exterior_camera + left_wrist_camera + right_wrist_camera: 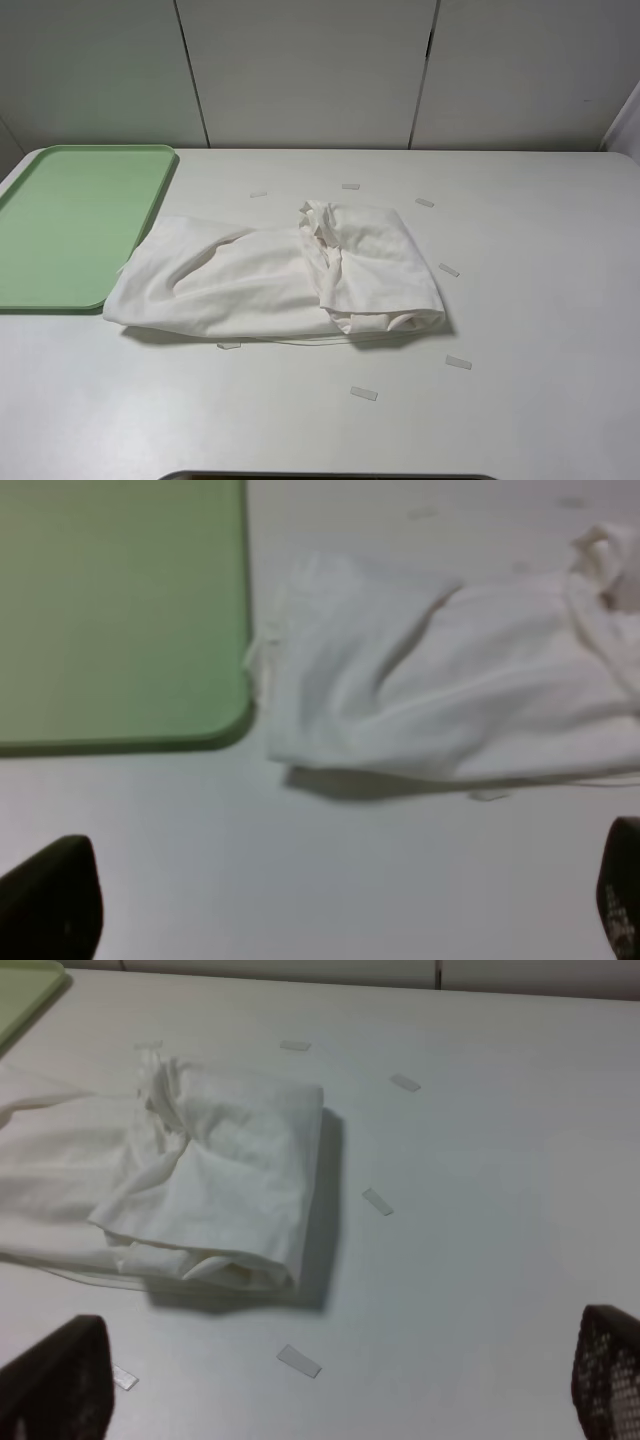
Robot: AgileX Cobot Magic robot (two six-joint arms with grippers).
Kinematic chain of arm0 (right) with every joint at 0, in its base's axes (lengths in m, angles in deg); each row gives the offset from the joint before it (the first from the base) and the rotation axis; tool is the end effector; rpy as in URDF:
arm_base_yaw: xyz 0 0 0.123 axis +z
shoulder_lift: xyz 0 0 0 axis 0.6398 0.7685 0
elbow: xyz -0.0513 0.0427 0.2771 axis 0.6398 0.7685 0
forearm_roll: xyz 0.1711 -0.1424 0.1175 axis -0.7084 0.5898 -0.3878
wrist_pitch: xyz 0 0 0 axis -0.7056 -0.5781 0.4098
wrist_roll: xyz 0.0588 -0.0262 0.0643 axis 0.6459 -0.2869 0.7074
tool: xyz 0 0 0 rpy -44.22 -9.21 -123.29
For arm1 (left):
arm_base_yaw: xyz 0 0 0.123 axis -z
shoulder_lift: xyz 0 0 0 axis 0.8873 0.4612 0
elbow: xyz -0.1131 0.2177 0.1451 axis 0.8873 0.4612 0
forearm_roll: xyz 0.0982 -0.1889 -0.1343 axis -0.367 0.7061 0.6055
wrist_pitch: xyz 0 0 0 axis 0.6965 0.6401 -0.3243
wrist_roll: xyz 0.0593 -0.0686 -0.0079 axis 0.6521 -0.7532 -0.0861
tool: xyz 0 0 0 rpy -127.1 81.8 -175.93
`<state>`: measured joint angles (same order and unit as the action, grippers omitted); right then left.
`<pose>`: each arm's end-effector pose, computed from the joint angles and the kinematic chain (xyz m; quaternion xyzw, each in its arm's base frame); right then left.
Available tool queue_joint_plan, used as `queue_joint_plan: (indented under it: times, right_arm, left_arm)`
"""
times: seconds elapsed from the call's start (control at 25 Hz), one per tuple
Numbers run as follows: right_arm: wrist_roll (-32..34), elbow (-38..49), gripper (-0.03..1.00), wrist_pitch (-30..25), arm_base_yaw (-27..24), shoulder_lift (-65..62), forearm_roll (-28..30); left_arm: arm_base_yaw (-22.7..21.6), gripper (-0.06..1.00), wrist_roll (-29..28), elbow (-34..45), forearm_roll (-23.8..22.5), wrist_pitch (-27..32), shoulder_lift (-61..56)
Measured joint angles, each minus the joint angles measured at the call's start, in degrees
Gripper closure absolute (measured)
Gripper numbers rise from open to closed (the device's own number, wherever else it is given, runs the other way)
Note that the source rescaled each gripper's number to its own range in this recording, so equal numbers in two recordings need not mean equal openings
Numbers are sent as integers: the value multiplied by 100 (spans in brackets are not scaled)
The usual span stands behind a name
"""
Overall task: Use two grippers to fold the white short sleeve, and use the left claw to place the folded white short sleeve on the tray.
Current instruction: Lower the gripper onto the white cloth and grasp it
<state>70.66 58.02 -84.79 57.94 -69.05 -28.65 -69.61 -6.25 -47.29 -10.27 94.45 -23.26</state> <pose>-0.0052 0.0016 0.2788 -0.1118 0.8369 0.1177 0.5227 -0.0027 -0.0192 0.2765 -0.0032 0.8446 -0.0588 0.5321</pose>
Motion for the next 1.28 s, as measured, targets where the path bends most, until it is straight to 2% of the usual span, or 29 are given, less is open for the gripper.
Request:
queue_joint_plan:
  times: [0.12, 0.16, 0.32, 0.4, 0.56, 0.64, 0.88, 1.28]
  right_arm:
    - [0, 0, -3, 0, 0, 0, 0]
    - [0, 0, -3, 0, 0, 0, 0]
    - [0, 0, -3, 0, 0, 0, 0]
    - [0, 0, -3, 0, 0, 0, 0]
    - [0, 0, -3, 0, 0, 0, 0]
    - [0, 0, -3, 0, 0, 0, 0]
    - [-1, 0, -3, 0, 0, 0, 0]
    - [-13, 0, -3, 0, 0, 0, 0]
  left_arm:
    - [0, -6, 0, -5, 637, -14, 199]
    - [0, -6, 0, -5, 637, -14, 199]
    - [0, -6, 53, -5, 1256, -109, 1017]
    - [0, -5, 158, 0, 1302, -201, 1605]
    - [0, -5, 402, 37, 1250, -1018, 3429]
    - [0, -5, 422, 37, 1243, -1149, 3667]
    - [0, -4, 831, 37, 1311, -2052, 5552]
    - [0, -4, 1150, 37, 1470, -3523, 7699]
